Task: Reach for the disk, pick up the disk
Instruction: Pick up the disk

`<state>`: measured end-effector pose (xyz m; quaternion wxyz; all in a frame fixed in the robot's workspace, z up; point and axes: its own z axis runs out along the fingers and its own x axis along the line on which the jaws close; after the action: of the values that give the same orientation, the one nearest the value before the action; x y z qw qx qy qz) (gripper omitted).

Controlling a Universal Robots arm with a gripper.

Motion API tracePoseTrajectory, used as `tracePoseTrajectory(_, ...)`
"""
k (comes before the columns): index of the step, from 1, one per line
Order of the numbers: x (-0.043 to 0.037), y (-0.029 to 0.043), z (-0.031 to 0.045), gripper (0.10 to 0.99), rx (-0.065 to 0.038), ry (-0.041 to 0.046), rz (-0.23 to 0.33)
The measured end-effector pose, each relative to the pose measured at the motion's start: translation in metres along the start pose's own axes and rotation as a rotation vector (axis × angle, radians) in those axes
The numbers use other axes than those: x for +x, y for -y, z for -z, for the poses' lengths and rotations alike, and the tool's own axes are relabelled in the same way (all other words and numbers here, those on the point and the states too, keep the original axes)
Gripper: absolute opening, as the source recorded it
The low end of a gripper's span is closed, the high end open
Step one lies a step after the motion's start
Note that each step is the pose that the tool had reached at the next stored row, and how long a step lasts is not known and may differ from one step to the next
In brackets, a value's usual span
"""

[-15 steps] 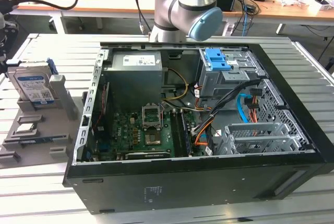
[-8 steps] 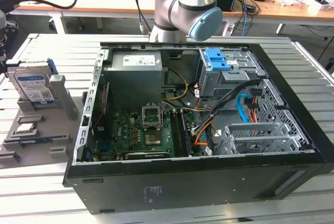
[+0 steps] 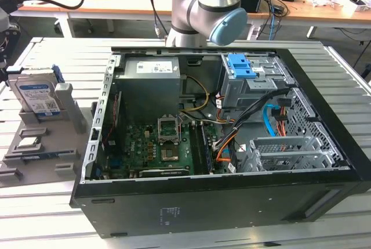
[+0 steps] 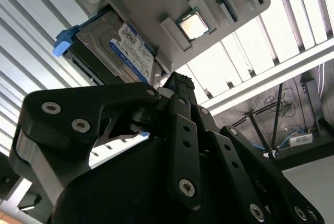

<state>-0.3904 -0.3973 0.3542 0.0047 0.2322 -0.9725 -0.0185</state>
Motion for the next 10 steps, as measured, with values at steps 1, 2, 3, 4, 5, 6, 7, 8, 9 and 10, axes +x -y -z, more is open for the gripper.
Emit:
tracePoseTrajectory(1, 0.0000, 0.0000, 0.0000, 0.106, 0.000, -0.0001, 0.004)
tracePoseTrajectory(2, 0.0000, 0.0000, 0.0000, 0.106, 0.000, -0.0003, 0.008)
tracePoseTrajectory(3, 0.0000, 0.0000, 0.0000, 0.106, 0.000, -0.0006, 0.016)
tracePoseTrajectory(4, 0.0000, 0.0000, 0.0000, 0.106, 0.000, -0.0009, 0.025)
tracePoseTrajectory(5, 0.0000, 0.0000, 0.0000, 0.106, 0.000, -0.0012, 0.033)
tracePoseTrajectory(6, 0.0000, 0.0000, 0.0000, 0.106, 0.000, -0.0016, 0.043)
tracePoseTrajectory(7, 0.0000, 0.0000, 0.0000, 0.106, 0.000, -0.0019, 0.050)
tracePoseTrajectory(8, 0.0000, 0.0000, 0.0000, 0.106, 0.000, -0.0020, 0.054)
tracePoseTrajectory(9, 0.0000, 0.0000, 0.0000, 0.106, 0.000, -0.0023, 0.060)
tracePoseTrajectory(10, 0.0000, 0.0000, 0.0000, 0.106, 0.000, -0.0027, 0.072)
